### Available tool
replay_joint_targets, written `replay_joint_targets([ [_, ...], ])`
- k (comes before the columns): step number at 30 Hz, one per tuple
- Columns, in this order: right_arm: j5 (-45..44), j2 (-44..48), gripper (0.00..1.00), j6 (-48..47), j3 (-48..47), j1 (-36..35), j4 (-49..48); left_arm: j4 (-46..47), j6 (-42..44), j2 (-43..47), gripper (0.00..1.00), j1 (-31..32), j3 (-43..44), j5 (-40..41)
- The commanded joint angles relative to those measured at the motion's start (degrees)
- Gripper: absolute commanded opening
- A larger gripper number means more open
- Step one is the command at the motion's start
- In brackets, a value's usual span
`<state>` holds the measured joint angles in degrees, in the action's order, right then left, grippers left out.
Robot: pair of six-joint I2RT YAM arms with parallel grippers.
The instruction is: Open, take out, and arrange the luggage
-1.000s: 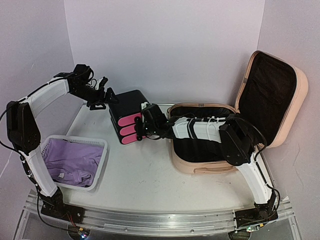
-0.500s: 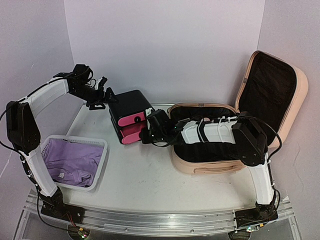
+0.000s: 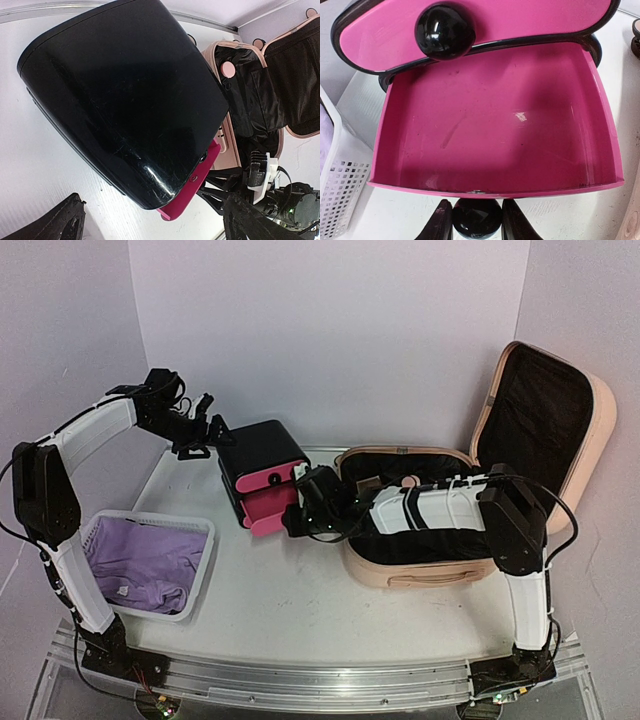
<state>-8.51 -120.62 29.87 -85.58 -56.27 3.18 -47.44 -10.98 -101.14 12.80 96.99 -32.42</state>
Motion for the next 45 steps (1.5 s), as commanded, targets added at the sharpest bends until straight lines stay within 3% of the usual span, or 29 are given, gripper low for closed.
replay_joint_targets([
  [1, 0.52, 5.0, 0.38, -0.69, -1.17, -1.3, -1.32, 2.0, -0.31, 1.98, 0.97, -0.32, 0.11, -0.75],
  [5, 1.31, 8.44, 0.62, -3.17, -1.74, -1.38, 2.74, 1.99, -0.18, 1.91, 0.97, -0.32, 0.13, -0.52],
  [10, -1.55, 15.93, 0.88, -13.08, 2.01, -1.47, 7.05, 1.98, -0.18, 1.64, 0.97, -0.29, 0.11, -0.6],
  [14, -11.63, 19.16, 0.98, -21.62, 3.44, -1.05, 11.38, 2.05, -0.27, 1.72, 0.97, -0.31, 0.12, -0.93],
  [19, -14.32, 16.68, 0.98, -20.4, -1.46, 5.64, 21.38, 2.0, -0.22, 1.59, 0.97, -0.36, 0.11, -0.68],
  [23, 0.44, 12.72, 0.93, -7.44, -5.96, 18.05, 27.78, 1.99, -0.18, 1.24, 0.97, -0.32, -0.02, -0.55],
  [30, 19.75, 1.52, 0.67, 8.34, -13.44, 32.71, 27.93, 2.01, -0.18, 1.21, 0.97, -0.39, 0.06, -0.82],
  [40, 26.57, -11.7, 0.44, 11.6, -23.45, 37.57, 27.6, 2.0, -0.09, 1.29, 0.97, -0.32, 0.1, -0.82],
  [45, 28.65, -14.58, 0.42, 11.44, -25.66, 37.58, 27.1, 2.04, -0.09, 1.26, 0.97, -0.35, 0.12, -1.06],
])
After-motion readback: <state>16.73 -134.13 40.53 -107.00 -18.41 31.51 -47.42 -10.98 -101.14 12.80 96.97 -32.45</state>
